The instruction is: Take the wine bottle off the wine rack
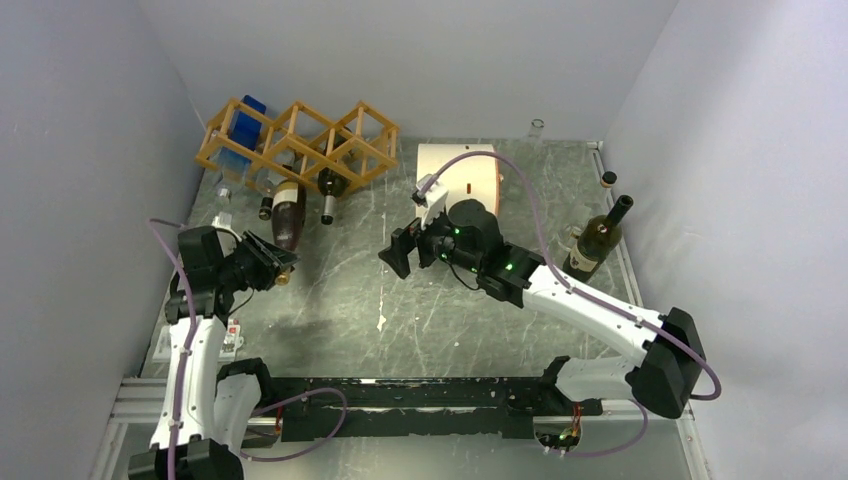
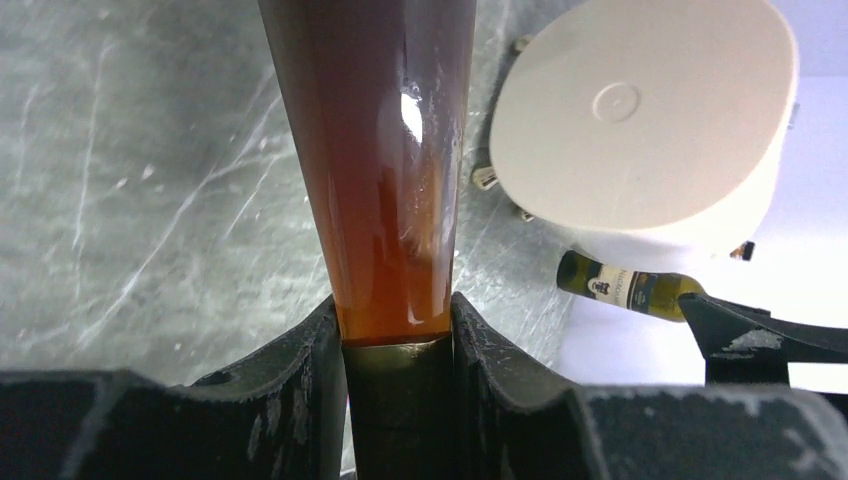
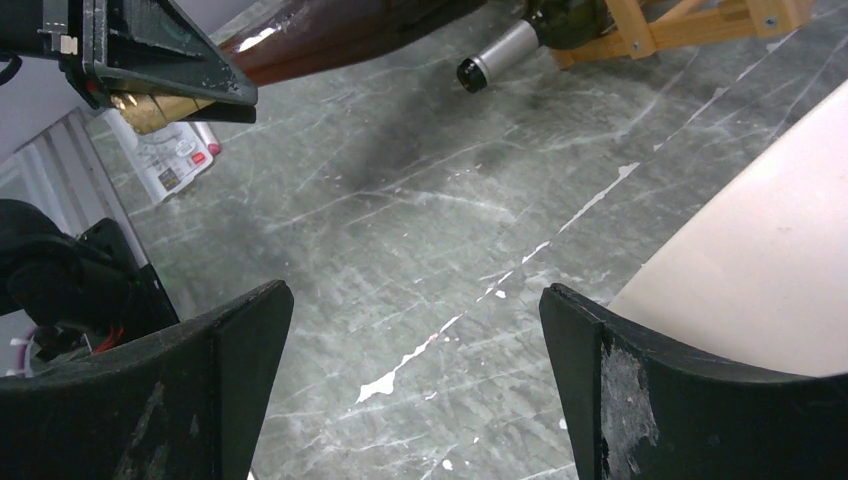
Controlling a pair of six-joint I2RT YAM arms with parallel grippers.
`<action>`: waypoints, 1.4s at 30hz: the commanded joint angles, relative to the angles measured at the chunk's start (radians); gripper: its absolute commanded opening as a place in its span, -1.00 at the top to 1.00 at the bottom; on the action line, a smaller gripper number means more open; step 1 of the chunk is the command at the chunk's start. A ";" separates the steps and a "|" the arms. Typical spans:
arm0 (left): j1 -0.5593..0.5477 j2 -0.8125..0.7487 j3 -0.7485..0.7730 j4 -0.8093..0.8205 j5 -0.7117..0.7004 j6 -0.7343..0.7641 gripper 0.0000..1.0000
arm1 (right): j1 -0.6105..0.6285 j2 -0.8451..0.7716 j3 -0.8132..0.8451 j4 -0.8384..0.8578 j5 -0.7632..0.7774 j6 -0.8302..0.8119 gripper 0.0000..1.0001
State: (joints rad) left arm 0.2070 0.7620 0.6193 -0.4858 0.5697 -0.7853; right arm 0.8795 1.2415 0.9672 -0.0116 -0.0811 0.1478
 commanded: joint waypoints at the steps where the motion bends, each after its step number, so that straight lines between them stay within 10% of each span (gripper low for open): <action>1: 0.011 -0.111 0.112 0.180 0.034 0.026 0.86 | 0.016 0.021 0.055 0.012 -0.028 -0.016 -1.00; 20: -0.003 -0.082 0.318 -0.279 -0.009 0.278 0.86 | 0.118 0.250 0.218 0.048 -0.130 -0.143 -1.00; 42: -0.243 0.037 0.534 -0.449 -0.202 0.572 0.86 | 0.228 0.675 0.563 0.174 -0.310 -0.283 -0.83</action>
State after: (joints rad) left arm 0.0071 0.8082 1.0744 -1.0077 0.3622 -0.2634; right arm 1.0912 1.8805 1.5047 0.0998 -0.3389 -0.1085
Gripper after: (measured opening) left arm 0.379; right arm 0.936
